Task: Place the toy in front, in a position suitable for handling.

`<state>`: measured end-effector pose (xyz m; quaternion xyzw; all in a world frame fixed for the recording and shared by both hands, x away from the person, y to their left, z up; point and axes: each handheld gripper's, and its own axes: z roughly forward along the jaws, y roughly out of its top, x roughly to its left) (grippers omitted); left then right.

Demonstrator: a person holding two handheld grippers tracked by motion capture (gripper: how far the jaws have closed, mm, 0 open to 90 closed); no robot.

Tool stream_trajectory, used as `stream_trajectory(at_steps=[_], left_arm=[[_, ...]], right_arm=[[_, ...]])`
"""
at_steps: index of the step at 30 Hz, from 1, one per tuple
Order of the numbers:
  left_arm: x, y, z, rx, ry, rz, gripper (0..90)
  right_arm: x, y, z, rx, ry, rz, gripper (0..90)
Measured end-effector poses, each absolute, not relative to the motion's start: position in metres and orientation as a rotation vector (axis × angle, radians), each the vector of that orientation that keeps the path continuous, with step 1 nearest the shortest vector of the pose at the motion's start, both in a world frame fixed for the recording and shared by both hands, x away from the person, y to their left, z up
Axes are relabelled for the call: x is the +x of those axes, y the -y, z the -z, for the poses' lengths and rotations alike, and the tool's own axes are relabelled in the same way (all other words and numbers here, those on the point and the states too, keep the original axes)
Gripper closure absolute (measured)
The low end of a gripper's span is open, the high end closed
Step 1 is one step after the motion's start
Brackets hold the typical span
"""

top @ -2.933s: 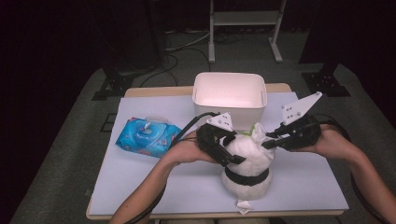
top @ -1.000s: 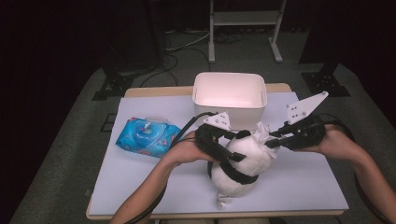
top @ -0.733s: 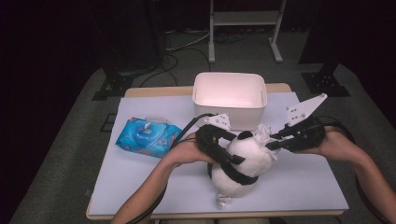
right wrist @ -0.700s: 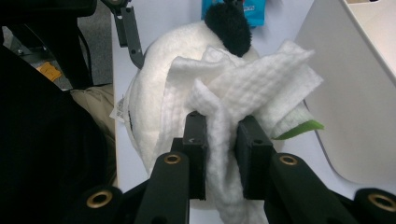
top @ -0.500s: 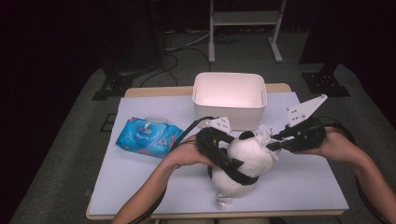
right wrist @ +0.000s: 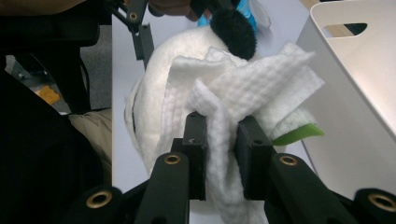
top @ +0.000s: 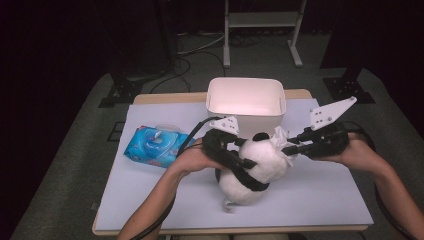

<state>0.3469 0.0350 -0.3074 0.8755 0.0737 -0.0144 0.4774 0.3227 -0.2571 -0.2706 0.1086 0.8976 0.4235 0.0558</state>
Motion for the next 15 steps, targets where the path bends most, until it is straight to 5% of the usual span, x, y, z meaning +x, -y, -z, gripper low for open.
stream_trajectory(at_steps=[15], left_arm=[[0.346, -0.031, 0.320, 2.191, -0.183, 0.048, 29.2]], right_arm=[[0.325, 0.251, 0.294, 0.336, -2.790, -1.220, 75.0]])
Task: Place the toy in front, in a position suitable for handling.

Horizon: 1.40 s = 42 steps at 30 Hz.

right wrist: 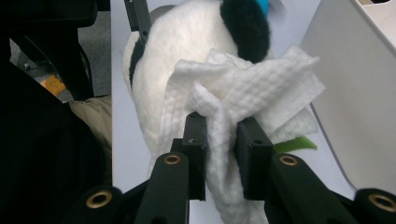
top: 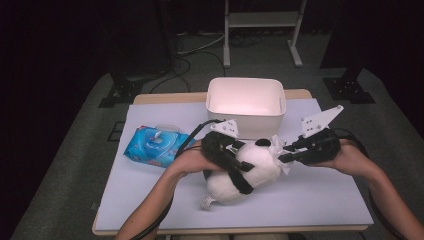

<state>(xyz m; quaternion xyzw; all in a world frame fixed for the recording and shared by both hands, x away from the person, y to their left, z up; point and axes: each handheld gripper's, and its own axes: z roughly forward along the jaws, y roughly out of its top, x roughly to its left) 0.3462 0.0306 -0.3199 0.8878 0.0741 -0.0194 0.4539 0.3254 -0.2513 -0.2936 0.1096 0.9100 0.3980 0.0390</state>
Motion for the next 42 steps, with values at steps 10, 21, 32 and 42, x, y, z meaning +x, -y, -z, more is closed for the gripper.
stream_trajectory(at_steps=[10, 21, 32, 42], left_arm=[[0.345, -0.026, 0.321, 2.196, -0.166, 0.042, 29.4], [0.347, -0.029, 0.324, 2.181, -0.181, 0.053, 29.4], [0.346, -0.031, 0.324, 2.174, -0.182, 0.055, 29.4], [0.345, -0.037, 0.325, 2.159, -0.188, 0.053, 29.5]], right_arm=[[0.324, 0.244, 0.286, 0.302, -2.787, -1.202, 75.0], [0.325, 0.253, 0.294, 0.346, -2.792, -1.218, 74.8], [0.323, 0.259, 0.300, 0.359, -2.792, -1.196, 74.8], [0.326, 0.247, 0.291, 0.321, -2.780, -1.244, 74.8]])
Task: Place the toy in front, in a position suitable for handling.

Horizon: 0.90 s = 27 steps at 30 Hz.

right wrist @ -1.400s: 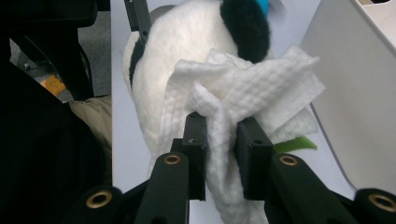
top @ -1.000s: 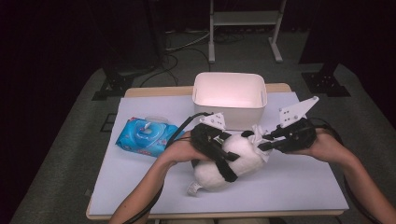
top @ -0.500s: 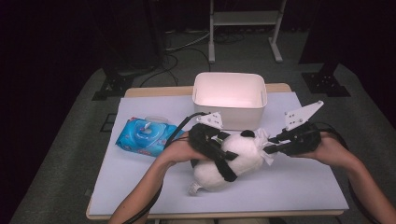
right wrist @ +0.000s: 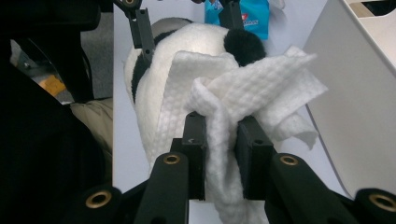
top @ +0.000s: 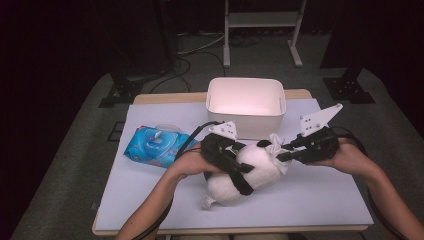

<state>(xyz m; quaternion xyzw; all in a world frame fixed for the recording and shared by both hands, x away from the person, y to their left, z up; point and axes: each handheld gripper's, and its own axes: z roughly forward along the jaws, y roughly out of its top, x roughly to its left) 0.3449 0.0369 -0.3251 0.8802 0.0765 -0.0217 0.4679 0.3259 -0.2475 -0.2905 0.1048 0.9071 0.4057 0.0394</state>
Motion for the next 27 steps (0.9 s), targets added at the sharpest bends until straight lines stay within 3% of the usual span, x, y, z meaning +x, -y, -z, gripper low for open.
stream_trajectory(at_steps=[9, 27], left_arm=[[0.346, -0.041, 0.325, 2.156, -0.197, 0.060, 29.5], [0.344, -0.012, 0.328, 2.235, -0.151, 0.054, 25.7]], right_arm=[[0.326, 0.258, 0.303, 0.370, -2.793, -1.221, 74.8], [0.326, 0.250, 0.296, 0.333, -2.805, -1.217, 74.7]])
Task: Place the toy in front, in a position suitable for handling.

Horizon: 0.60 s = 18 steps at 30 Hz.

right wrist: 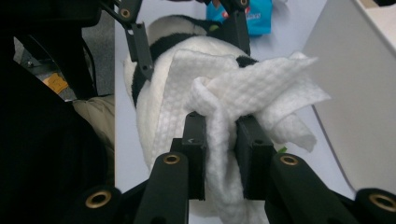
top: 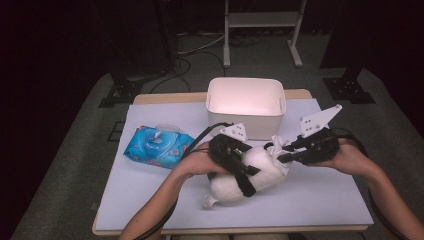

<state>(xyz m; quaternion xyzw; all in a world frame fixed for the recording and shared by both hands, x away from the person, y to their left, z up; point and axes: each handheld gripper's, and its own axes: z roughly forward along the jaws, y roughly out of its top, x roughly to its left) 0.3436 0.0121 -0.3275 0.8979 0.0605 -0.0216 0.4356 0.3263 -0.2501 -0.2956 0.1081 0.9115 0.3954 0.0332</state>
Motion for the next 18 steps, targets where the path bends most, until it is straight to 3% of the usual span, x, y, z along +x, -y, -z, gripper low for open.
stream_trajectory(at_steps=[4, 18], left_arm=[[0.343, -0.008, 0.328, 2.265, -0.153, 0.047, 20.4], [0.336, -0.024, 0.328, 2.342, -0.181, -0.029, 16.4]], right_arm=[[0.326, 0.256, 0.302, 0.361, -2.814, -1.214, 74.7], [0.321, 0.291, 0.336, 0.523, -2.804, -1.232, 74.4]])
